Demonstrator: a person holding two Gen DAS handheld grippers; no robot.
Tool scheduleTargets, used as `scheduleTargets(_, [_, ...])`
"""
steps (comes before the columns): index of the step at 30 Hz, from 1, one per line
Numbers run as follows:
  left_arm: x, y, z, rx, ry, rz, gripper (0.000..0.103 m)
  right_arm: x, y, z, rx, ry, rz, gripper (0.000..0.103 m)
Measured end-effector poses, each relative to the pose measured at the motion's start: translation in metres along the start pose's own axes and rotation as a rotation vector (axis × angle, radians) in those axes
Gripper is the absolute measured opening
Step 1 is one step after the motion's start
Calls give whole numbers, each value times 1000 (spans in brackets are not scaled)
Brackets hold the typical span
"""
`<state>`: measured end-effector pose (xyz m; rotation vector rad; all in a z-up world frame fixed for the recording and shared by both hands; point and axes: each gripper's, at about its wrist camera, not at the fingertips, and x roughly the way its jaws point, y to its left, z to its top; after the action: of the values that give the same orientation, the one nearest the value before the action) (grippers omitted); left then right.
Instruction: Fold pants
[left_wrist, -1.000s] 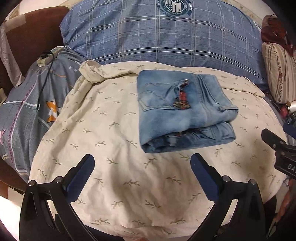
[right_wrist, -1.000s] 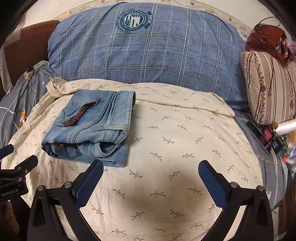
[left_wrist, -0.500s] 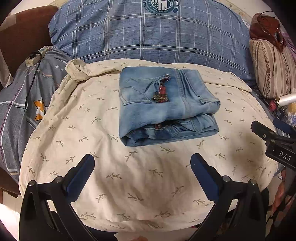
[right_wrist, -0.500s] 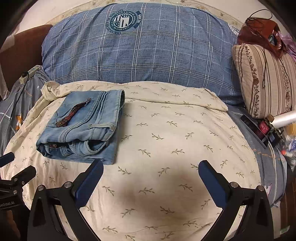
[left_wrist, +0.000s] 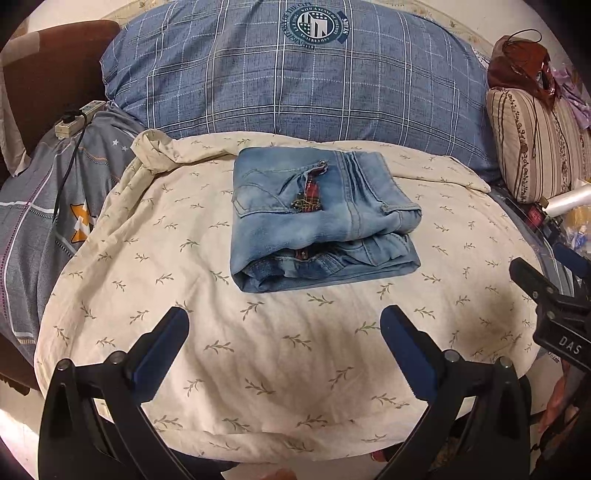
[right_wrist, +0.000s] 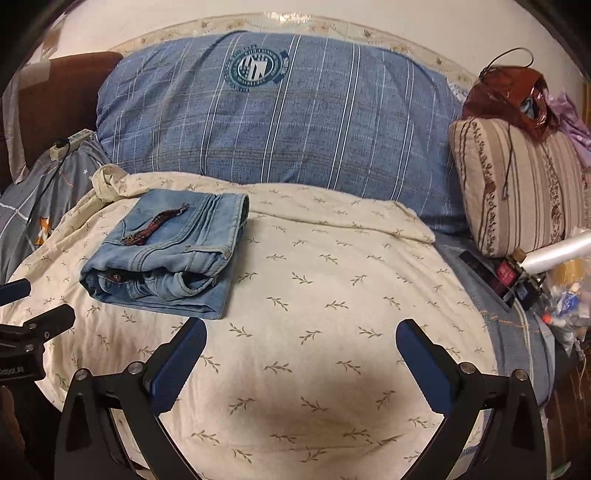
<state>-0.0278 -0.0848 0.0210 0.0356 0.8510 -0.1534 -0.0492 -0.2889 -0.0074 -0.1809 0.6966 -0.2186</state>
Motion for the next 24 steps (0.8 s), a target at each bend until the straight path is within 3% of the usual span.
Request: scheduleTargets(24, [-16,-11,-15,60,-28,-3,103,-19,-10,-10,15,2,-32,103])
